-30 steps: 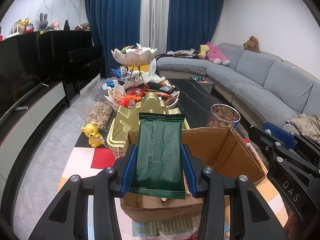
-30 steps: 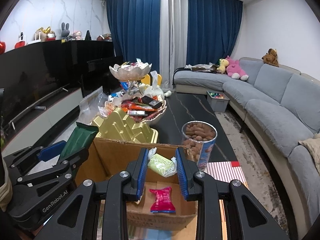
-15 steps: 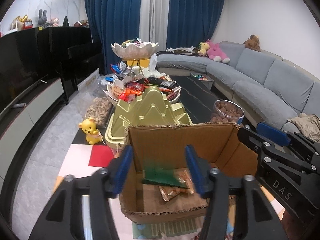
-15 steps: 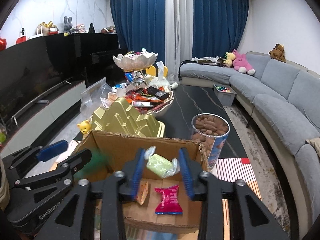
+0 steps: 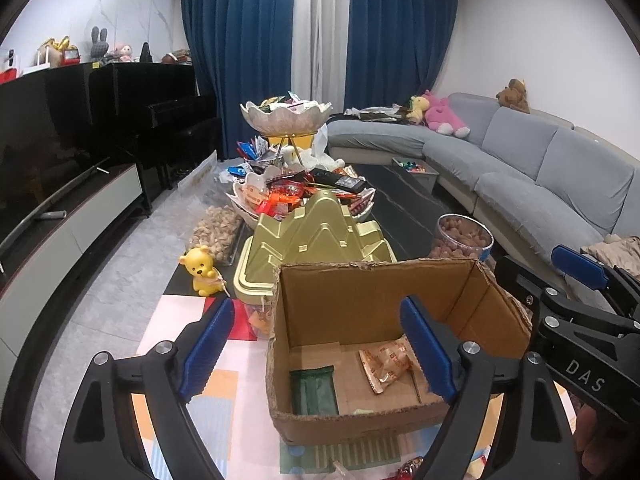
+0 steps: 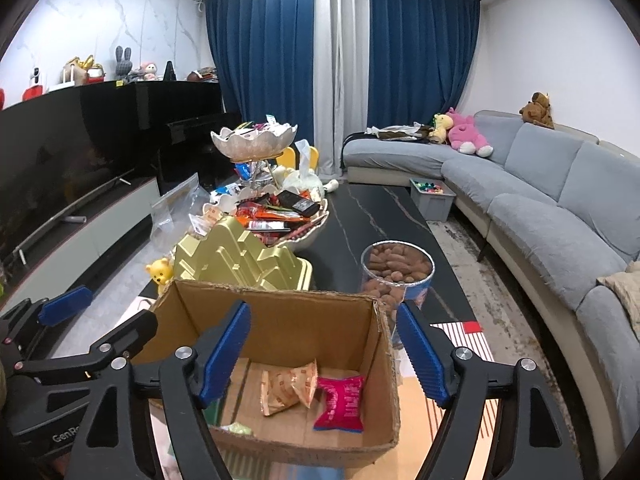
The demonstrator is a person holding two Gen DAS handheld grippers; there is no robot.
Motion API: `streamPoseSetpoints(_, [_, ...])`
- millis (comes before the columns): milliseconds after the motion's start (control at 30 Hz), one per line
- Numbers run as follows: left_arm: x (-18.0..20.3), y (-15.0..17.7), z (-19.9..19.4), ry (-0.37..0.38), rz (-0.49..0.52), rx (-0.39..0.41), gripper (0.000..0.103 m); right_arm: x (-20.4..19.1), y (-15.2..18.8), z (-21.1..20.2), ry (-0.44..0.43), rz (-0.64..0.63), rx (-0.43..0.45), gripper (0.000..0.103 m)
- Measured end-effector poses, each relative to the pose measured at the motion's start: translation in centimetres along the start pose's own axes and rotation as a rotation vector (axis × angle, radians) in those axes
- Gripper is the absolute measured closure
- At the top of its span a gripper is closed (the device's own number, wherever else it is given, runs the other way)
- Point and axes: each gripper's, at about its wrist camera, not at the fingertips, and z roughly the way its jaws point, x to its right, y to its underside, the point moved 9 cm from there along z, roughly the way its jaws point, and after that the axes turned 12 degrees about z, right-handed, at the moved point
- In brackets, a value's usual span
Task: Organize snacks
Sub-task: 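Open both tools to drop the packets into the box, then move both tools back from the box toward the snacks on the rug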
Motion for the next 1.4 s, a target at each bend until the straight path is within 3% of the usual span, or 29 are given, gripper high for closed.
streamPoseSetpoints(1400, [0.3,0.8,-9.3,-0.025,-0.001,0.051,0.013,0.1,0.5,-9.8,0.009,0.001,0.064,0.024])
